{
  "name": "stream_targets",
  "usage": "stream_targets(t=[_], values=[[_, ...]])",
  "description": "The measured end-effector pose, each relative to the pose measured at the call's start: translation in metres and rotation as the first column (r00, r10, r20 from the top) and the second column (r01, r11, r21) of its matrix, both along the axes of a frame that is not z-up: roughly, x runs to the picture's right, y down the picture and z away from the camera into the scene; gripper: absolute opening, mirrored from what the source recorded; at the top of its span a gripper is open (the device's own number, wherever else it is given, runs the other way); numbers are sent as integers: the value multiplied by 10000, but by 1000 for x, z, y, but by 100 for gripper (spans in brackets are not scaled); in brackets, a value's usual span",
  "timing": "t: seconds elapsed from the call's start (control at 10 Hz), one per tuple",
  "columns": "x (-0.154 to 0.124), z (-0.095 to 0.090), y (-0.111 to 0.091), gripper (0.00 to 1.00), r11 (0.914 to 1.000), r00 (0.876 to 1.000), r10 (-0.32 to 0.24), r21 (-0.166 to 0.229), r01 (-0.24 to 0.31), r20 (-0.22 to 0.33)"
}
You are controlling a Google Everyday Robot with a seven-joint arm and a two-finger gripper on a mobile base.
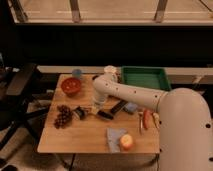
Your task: Wipe table surface with brush
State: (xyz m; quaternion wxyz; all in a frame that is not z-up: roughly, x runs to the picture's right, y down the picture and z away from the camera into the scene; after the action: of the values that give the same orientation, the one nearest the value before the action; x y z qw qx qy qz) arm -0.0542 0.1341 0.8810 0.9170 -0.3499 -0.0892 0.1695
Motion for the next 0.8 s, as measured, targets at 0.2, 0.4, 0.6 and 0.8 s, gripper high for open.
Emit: stream_targets(t=[0.2,0.4,0.6,0.8], values=[[3,-14,16,0,9999,10000,23,-103,-23,8],[24,-21,19,0,9997,9993,194,-166,-199,-325],[53,-18,12,0,9990,9960,347,-238,-368,-829],[57,-1,1,0,9990,9948,254,-339,-289,-982]])
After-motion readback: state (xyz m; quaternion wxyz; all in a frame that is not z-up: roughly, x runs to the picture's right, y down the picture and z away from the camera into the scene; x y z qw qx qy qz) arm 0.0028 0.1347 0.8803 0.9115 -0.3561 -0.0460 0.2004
